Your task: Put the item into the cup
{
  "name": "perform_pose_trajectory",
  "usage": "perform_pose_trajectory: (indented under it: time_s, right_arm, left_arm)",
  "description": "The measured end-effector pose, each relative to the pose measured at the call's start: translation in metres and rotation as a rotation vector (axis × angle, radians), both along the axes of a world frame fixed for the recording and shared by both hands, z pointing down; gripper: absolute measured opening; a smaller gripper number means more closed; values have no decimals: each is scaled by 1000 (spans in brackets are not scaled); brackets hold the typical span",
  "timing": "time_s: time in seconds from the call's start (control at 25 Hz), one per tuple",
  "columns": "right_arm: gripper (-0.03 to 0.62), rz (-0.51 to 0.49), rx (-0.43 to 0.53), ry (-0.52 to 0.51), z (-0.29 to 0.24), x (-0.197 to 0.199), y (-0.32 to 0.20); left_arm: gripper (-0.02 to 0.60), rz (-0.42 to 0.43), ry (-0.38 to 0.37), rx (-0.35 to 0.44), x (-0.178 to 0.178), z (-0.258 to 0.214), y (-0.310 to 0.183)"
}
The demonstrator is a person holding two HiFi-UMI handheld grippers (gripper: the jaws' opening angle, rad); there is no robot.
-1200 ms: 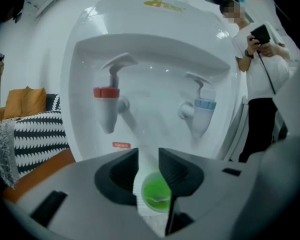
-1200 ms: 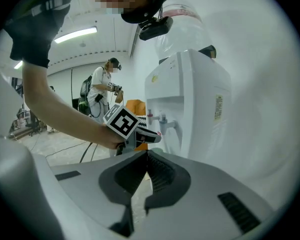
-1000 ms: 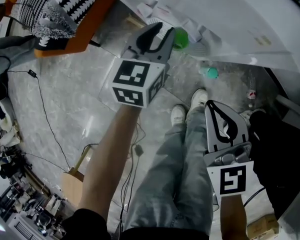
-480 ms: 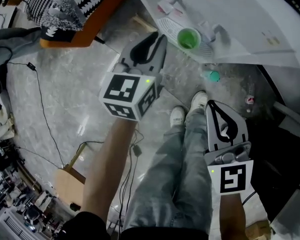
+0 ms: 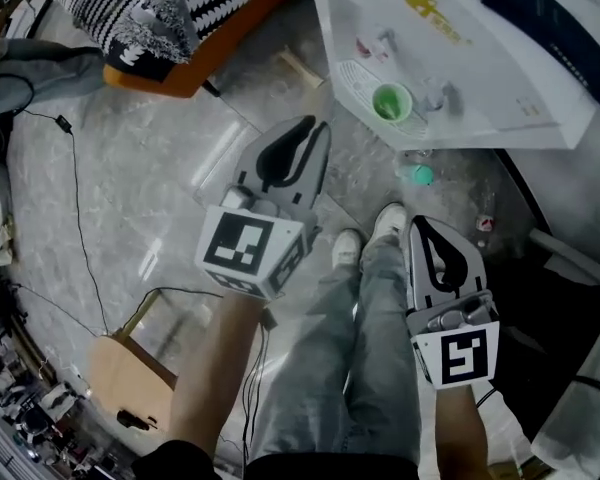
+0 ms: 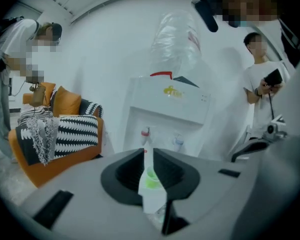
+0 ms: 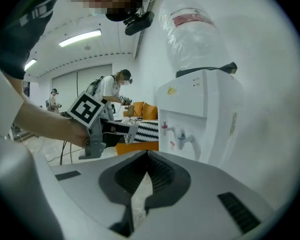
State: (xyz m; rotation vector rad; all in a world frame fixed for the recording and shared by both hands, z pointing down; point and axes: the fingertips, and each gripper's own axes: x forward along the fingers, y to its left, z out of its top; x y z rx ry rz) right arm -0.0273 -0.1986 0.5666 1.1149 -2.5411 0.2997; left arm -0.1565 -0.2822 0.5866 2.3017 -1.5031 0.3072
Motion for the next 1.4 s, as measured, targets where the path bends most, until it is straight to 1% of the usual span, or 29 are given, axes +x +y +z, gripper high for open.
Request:
perform_pose_trajectory:
  time_s: [0.16,0.36,0.48,0.56,0.68,0.8,0.96,1.04,1.12,1.24,1.4]
  right_arm:
    - [11,21,16,-6,-24,4,-6]
    - [9,47,40,-18,-73,5,-11]
    - [9,63,53,-25,-102,6,-12]
    - [11,78,60,-31,-118,7,-13]
    - [11,99,70,-43,-144,6,-15]
    - [11,124,76,-63,-171,10,-14]
    - [11,161,89,-93,-205,17,-15]
    - [9,185,106,-107,-223,23,-22]
    - [9,201,108,-115,-238,28,-18]
    - [9,208,113,-131,-255,30,-10]
    - [9,219,131,-141,-278,34,-7]
  left_arm:
    - [58,-23,-17,-8,-10,-21,15]
    - [54,-26,-35,10,-17,-76,31]
    - [52,-34,-12,60,-13,-117,36]
    - [52,-47,-1,71,-11,-140,39]
    - [52,-51,-10,87,-9,-166,47]
    - [51,-56,19,107,-1,-199,56]
    - [52,-70,34,110,3,-227,69]
    - [51,-62,40,129,7,-243,65]
    - [51,-57,54,138,12,-259,71]
    - [51,-72,56,151,14,-282,85]
    - [49,-86,64,174,21,-310,91]
